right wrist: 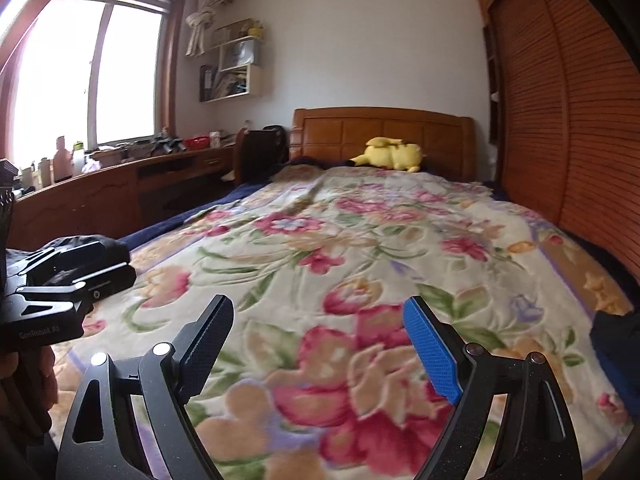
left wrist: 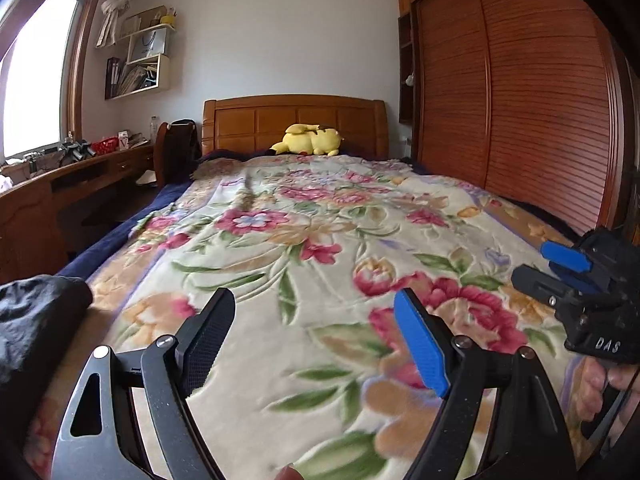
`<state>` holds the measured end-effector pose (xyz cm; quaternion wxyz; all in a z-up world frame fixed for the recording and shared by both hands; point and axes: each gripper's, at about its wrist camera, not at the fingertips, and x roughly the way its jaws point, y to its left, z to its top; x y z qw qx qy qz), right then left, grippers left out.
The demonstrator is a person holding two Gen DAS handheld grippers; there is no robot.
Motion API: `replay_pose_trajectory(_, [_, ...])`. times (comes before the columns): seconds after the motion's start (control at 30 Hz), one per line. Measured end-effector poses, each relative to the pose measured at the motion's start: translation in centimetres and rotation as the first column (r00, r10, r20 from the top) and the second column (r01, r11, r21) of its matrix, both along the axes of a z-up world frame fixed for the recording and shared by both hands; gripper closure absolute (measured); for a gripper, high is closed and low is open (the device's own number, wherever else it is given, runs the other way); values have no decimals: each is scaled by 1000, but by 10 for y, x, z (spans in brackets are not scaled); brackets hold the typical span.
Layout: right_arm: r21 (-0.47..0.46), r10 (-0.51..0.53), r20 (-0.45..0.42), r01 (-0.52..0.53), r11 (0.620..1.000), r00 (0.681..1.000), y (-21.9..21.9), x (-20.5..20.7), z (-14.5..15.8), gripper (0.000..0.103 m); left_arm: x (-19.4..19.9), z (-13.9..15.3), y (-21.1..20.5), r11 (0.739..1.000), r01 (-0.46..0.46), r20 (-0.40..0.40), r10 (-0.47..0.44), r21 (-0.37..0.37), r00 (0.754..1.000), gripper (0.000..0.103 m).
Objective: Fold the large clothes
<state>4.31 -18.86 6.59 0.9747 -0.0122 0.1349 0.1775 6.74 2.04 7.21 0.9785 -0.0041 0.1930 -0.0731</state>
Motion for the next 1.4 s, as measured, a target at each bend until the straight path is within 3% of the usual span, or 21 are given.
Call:
replay_pose_trajectory(0.1, [7,-37,10,37,999,999,-5,-4,-6,15,4,-1,-8,1000,6,14,-6,-24,1000,21])
replay_pose_trajectory(0.27, [-4,-87,25,87,996,996,-5,-3,-15,15,3,-7,-18,1000,-8,38,8,1,999,20])
replay_pose_trajectory(0.5, [2,-144,26,144,990,989,-5,1,-25,15,14,-23,-23,1000,6,7,-6,15,1000,21])
replay_pose_trajectory(0.7, [3,-142,17,142,990,990,-6,10,-26,15,21,-35,-20,1000,5,-26,-5,5,1000,21])
replay_pose_trajectory(1.4, [13,-126,26,126,992,992,-13,6,-25,15,20,-35,-15,1000,-16,-20,16,-3,1000,21])
